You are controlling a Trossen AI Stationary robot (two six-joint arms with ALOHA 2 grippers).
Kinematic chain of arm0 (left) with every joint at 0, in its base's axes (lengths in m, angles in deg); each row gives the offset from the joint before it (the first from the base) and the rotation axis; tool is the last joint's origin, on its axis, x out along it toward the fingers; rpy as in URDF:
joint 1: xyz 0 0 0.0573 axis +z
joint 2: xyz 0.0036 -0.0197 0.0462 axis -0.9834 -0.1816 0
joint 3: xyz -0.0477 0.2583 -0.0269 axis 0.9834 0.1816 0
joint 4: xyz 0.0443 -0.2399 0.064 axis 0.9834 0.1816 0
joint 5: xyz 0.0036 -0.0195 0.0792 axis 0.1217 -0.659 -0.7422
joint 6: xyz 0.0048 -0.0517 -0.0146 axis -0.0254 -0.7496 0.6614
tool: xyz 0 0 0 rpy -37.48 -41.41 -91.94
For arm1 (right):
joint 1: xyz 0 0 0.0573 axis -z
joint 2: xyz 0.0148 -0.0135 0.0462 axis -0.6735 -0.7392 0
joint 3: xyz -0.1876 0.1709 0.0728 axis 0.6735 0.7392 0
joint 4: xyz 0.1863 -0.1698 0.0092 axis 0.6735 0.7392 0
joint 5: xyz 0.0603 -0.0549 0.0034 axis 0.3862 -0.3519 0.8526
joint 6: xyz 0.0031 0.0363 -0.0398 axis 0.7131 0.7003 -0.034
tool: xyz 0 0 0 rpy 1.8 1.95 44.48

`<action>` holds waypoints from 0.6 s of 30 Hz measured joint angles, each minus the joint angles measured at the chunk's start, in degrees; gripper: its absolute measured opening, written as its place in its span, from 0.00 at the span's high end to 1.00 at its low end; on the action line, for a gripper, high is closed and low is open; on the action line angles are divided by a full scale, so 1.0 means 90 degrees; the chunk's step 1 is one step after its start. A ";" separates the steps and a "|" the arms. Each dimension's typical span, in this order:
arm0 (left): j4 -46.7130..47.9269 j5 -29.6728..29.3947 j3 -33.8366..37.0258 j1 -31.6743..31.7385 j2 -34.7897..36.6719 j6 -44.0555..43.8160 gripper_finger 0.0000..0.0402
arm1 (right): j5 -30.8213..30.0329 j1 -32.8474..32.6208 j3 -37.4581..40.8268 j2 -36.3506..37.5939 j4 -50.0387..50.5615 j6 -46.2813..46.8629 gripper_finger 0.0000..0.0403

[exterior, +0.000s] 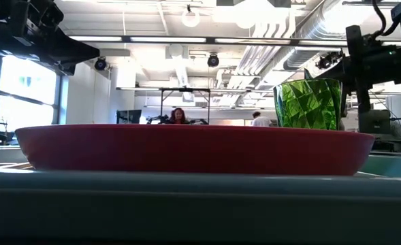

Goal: Pick and place plate/cup/fork/spoon on tray
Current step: Return to Home Position

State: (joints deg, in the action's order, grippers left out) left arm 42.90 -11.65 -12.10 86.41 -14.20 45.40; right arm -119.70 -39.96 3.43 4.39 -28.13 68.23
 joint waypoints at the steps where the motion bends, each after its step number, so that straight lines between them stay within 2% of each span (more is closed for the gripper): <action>1: 0.0000 0.0000 0.0000 0.0000 0.0002 0.0000 0.99 | 0.0000 0.0000 0.0000 0.0000 0.0001 -0.0080 1.00; 7: 0.0005 0.0000 0.0000 0.0000 0.0002 0.0000 0.99 | 0.0000 0.0000 -0.0007 0.0000 0.0010 -0.0457 1.00; 18: 0.0007 0.0000 0.0000 0.0000 0.0000 -0.0002 0.99 | 0.0000 0.0000 -0.0012 0.0000 0.0012 -0.0457 1.00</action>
State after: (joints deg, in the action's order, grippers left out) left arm 42.96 -11.65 -12.10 86.41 -14.20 45.38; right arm -119.70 -39.96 3.32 4.39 -28.02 64.12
